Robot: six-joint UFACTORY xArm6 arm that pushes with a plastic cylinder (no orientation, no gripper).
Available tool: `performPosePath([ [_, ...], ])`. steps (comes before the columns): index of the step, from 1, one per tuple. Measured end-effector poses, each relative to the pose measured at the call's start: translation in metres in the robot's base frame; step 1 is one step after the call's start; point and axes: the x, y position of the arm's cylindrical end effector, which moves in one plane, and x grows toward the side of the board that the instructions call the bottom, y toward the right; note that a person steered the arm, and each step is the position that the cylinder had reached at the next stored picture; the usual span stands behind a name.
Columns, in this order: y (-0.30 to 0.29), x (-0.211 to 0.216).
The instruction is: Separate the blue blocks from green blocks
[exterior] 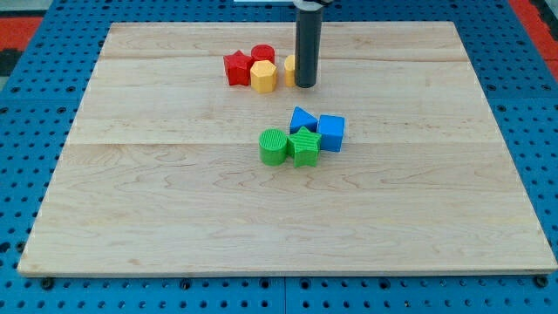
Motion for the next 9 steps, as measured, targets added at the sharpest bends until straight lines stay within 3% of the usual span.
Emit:
performPosePath([
  [1,0.002,0.012],
  [2,0.072,0.014],
  [3,0.122,0.064],
  [4,0.125,0.127],
  [5,0.056,0.105],
  [6,0.004,0.056],
  [8,-0.004,0.091],
  [9,-0.045,0.091],
])
